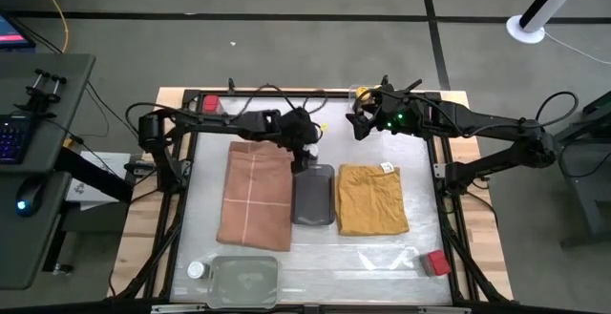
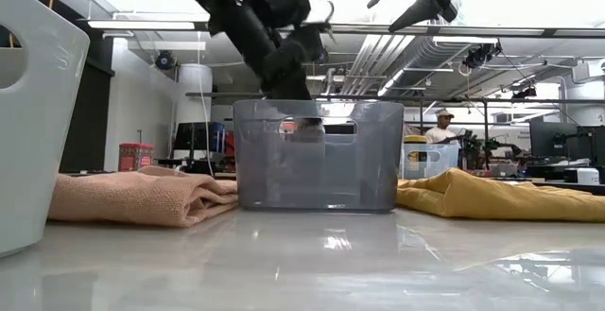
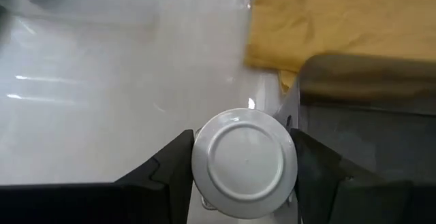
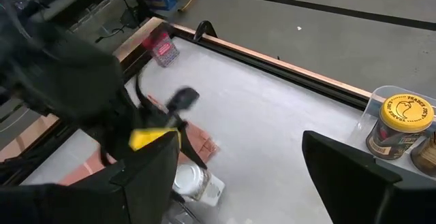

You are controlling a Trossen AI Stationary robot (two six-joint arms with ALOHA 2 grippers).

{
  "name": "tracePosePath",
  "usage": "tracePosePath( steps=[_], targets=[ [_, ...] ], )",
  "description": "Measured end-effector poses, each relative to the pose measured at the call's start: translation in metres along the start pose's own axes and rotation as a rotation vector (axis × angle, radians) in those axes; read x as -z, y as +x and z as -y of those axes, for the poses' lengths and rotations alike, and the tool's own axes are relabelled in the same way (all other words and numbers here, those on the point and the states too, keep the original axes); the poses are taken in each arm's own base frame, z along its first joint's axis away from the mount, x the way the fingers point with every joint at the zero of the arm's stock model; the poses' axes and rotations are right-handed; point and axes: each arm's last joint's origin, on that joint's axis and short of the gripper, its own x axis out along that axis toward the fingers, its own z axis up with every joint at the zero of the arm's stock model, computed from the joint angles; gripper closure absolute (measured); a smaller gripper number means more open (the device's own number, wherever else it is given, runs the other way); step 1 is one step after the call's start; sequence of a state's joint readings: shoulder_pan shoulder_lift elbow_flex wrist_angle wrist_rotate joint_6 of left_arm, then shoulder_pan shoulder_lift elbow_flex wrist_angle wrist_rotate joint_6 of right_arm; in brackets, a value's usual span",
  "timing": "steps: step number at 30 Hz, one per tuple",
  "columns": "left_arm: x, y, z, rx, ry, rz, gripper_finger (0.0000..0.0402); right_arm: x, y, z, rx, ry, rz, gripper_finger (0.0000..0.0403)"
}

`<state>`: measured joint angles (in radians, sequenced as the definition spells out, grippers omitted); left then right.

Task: Sort spices by type
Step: Put the top white seasoning bottle into the white bin

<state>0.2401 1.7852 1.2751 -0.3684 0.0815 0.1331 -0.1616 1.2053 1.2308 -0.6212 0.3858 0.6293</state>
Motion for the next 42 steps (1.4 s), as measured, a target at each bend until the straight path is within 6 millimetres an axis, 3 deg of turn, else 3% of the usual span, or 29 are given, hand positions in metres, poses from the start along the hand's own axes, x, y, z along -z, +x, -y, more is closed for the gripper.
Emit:
tracePosePath(
  steps=[4,9,13,18,24,34,42],
  targets=[
    [-0.02,-0.039,-0.009,-0.045,-0.004,0.095,0.0237,-0.001,0.0,0.001,0.036,-0.009,0.026,0.0096],
    [-0.03,-0.095,-0.009,-0.075,0.001,0.212,0.0237,-0.002,-0.001,0.003,0.111,-0.004,0.082,0.0096],
    [-0.028,-0.139,0.007,-0.037,0.013,0.267,0.0237,-0.002,-0.001,0.005,0.135,0.021,0.086,0.0096],
    [-0.017,-0.173,0.048,0.036,0.006,0.256,0.0237,0.003,-0.002,0.005,0.145,0.011,0.049,0.0096],
    [0.005,-0.186,0.12,0.042,-0.009,0.126,0.0237,0.011,-0.006,-0.005,0.051,-0.063,-0.017,0.0096],
    [0.049,-0.185,0.24,0.204,-0.178,-0.013,0.0237,0.023,-0.015,-0.021,-0.044,-0.154,-0.057,0.0096],
    [0.093,-0.179,0.303,0.251,-0.1,-0.137,0.0237,0.029,-0.02,-0.028,-0.078,-0.118,-0.071,0.0096]
  ],
)
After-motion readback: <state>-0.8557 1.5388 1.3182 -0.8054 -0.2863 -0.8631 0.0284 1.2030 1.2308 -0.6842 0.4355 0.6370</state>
